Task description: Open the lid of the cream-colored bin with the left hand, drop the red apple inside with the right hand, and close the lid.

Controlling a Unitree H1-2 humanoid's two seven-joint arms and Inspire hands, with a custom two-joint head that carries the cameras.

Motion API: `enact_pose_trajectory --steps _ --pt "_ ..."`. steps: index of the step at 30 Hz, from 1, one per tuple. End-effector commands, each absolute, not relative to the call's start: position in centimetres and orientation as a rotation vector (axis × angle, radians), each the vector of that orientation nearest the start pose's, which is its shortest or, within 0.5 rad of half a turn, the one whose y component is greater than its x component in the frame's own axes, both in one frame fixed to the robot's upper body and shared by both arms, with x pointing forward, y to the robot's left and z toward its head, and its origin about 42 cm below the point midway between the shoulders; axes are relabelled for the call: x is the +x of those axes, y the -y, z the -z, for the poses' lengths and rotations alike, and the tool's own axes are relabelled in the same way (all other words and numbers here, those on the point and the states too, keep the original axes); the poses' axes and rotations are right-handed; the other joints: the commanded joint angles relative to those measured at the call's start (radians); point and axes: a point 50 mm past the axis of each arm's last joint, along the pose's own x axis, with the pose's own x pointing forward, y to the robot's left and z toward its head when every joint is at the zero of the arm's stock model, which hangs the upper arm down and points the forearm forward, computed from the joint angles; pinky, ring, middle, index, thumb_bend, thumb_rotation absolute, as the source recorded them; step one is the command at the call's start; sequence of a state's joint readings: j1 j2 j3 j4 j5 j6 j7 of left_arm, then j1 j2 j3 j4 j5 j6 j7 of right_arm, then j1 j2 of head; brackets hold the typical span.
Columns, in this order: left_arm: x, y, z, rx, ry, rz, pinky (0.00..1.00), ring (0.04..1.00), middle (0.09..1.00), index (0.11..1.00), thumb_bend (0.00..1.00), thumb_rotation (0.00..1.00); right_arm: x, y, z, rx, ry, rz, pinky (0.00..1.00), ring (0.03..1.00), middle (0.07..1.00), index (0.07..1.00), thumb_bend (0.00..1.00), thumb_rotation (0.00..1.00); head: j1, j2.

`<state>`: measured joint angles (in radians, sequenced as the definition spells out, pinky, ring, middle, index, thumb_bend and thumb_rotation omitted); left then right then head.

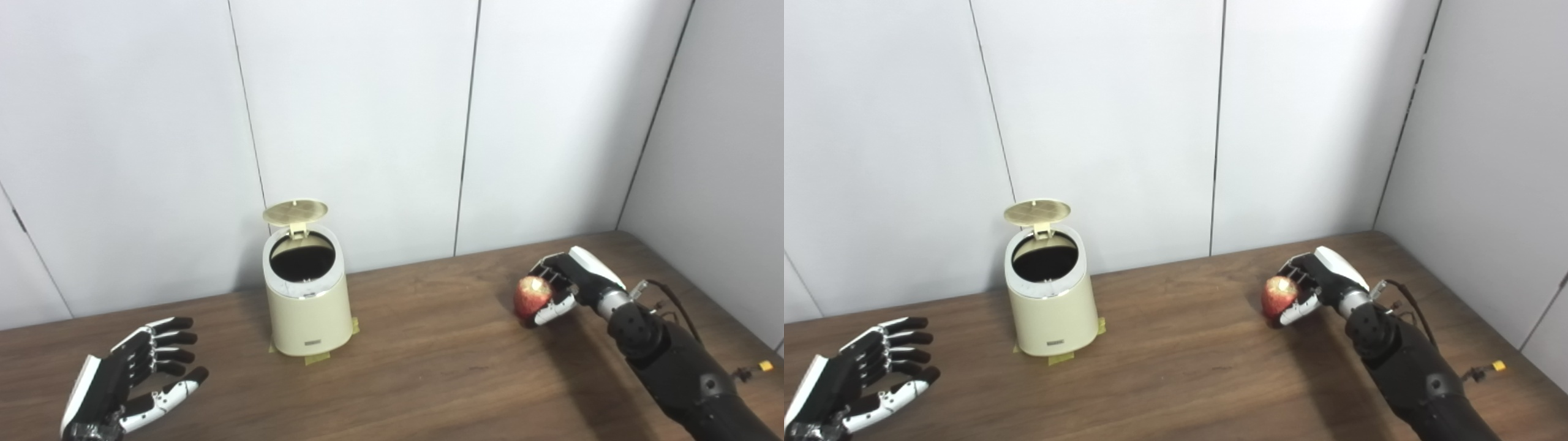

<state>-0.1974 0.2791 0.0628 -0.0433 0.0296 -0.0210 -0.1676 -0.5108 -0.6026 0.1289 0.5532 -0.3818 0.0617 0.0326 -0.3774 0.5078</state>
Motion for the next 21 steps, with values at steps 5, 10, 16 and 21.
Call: enact_pose_trajectory --steps 5,10,16,21 --pt "35.1 -29.3 -20.1 0.307 0.321 0.141 0.53 0.611 0.701 0.745 0.54 0.00 43.7 41.0 -18.4 -1.003 -0.037 0.092 0.40 0.438 0.432 0.505 0.53 0.00 -0.002 0.001" --pt "35.1 -29.2 -20.0 0.330 0.321 0.142 0.55 0.610 0.699 0.743 0.55 0.00 43.6 40.7 -18.0 -0.961 -0.038 0.151 0.44 0.475 0.459 0.499 0.53 0.00 0.004 0.002" --pt "35.0 -29.3 -19.9 0.333 0.324 0.146 0.55 0.604 0.689 0.739 0.56 0.00 43.6 39.0 -20.7 -0.755 0.081 0.216 0.38 0.398 0.422 0.517 0.52 0.00 0.013 0.002" --pt "35.1 -29.2 -19.7 0.327 0.316 0.140 0.56 0.610 0.690 0.739 0.57 0.00 43.4 35.3 -25.8 -0.723 0.197 0.199 0.38 0.404 0.421 0.520 0.52 0.00 0.049 -0.009"
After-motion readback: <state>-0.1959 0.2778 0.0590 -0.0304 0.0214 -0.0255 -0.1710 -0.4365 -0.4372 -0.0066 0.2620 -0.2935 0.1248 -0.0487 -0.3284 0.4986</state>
